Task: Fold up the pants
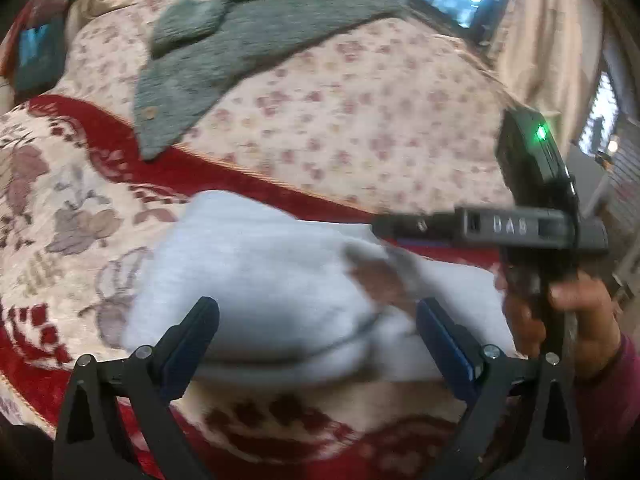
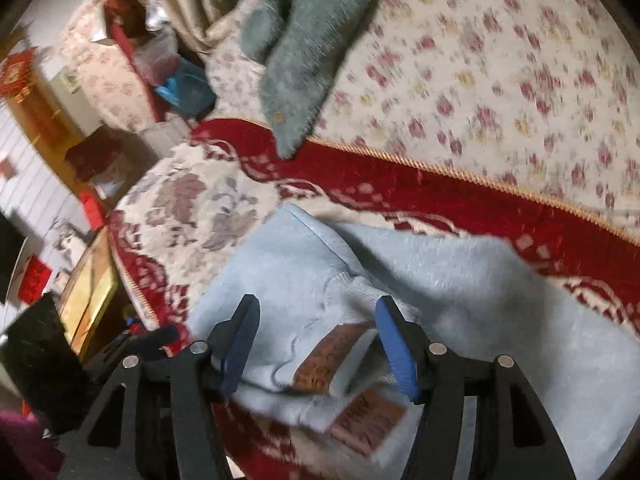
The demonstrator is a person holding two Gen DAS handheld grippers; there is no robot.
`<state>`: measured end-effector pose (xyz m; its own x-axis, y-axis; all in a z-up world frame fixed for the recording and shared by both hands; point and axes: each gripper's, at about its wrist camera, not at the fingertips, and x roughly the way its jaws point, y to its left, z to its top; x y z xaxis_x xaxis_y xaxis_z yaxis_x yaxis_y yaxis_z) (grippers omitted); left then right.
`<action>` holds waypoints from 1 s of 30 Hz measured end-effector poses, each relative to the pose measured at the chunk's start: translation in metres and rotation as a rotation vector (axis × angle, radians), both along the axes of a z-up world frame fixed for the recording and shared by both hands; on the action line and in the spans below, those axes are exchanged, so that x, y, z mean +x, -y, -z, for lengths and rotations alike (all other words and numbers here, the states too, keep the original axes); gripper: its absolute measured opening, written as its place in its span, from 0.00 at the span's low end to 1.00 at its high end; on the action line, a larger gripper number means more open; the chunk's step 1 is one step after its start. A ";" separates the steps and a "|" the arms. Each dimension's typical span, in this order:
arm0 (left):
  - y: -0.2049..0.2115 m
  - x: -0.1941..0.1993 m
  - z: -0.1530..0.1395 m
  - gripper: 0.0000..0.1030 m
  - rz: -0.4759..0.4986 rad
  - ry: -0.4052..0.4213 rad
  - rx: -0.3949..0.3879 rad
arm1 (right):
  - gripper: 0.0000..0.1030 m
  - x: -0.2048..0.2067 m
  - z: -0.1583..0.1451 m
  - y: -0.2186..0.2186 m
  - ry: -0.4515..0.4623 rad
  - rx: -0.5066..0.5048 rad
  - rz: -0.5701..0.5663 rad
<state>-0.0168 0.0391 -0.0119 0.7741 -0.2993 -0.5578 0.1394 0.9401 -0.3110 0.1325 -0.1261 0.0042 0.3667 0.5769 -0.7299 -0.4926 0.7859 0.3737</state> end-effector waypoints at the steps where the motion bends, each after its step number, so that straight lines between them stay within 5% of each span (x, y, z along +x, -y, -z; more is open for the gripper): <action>1: -0.006 0.006 0.008 0.96 -0.029 -0.030 0.012 | 0.63 0.000 0.007 -0.002 0.012 -0.029 0.019; 4: -0.011 0.022 0.039 0.96 -0.030 -0.145 0.017 | 0.63 0.011 0.059 -0.001 -0.047 -0.200 0.096; 6: -0.003 0.020 0.052 0.95 0.000 -0.140 0.077 | 0.65 0.010 0.084 0.011 -0.083 -0.145 0.113; 9: 0.017 0.011 0.052 0.96 0.028 -0.108 0.211 | 0.66 0.008 0.075 0.024 -0.097 -0.092 0.124; 15: 0.002 0.017 0.032 0.96 0.022 -0.115 0.048 | 0.66 -0.021 0.043 0.034 0.000 -0.101 0.144; 19: 0.011 0.024 0.033 0.96 0.013 -0.124 0.109 | 0.71 -0.030 0.061 0.030 0.002 -0.185 0.153; 23: 0.022 0.029 0.046 0.96 -0.007 -0.169 0.188 | 0.72 -0.031 0.052 0.046 -0.022 -0.116 0.196; 30: 0.026 0.027 0.023 0.96 -0.006 -0.130 0.157 | 0.73 -0.062 0.017 0.061 0.071 -0.081 0.253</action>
